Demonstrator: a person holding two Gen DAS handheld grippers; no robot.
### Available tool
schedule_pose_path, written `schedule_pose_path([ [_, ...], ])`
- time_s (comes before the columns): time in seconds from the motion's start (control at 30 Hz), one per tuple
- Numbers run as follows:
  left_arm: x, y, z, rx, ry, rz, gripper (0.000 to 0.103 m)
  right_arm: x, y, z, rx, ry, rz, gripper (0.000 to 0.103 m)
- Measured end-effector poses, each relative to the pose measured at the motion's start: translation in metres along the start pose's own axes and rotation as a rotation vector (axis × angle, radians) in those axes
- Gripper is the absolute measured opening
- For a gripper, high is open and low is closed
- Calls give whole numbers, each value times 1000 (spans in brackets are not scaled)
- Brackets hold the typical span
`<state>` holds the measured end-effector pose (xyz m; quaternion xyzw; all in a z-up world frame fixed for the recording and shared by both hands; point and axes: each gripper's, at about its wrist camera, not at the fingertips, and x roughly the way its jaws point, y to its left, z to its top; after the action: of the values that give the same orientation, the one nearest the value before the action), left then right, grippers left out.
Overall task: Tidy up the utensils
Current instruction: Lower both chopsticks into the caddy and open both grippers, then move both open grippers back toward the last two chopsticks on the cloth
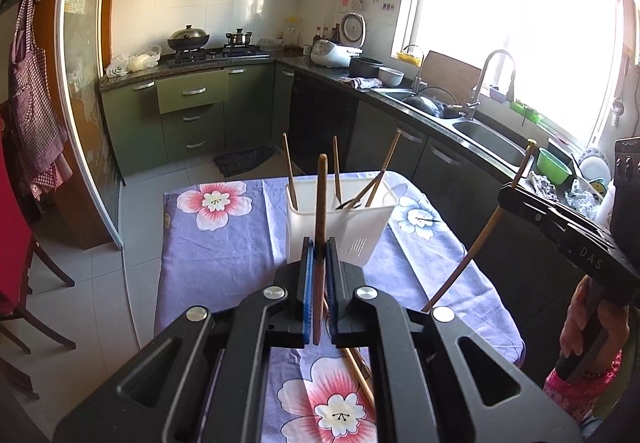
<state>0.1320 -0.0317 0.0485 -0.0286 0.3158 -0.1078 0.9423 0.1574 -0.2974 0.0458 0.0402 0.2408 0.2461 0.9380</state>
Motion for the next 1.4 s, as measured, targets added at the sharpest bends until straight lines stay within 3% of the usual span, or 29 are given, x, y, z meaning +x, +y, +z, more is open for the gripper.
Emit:
schedule_pose_path([
  [0.37,-2,-1,96,23,-175,-3,6,14,4,114,-46,-153,-50,7],
  [0.6,45,-10,119,63,-170,19,6,63,-10,146,-57,-137,-77,7],
  [0.83,118,4,108,31,-34,28,6,132,-36,122,-25,-27,-65,7],
  [1.03,136,8,85,39,36,51,6,171,-45,83,-12,77,-47,8],
  [1.1,133,7,81,45,41,59,10,172,-43,77,-15,85,-47,12],
  [1.17,127,8,78,41,42,63,22,168,-41,77,-18,81,-54,19],
  [1.23,119,8,77,37,37,70,25,158,-38,77,-17,70,-62,20],
  [1.37,97,8,66,34,33,84,29,111,-24,68,-31,16,-60,20],
  [1.4,92,8,61,31,37,86,32,97,-22,63,-33,2,-68,25],
])
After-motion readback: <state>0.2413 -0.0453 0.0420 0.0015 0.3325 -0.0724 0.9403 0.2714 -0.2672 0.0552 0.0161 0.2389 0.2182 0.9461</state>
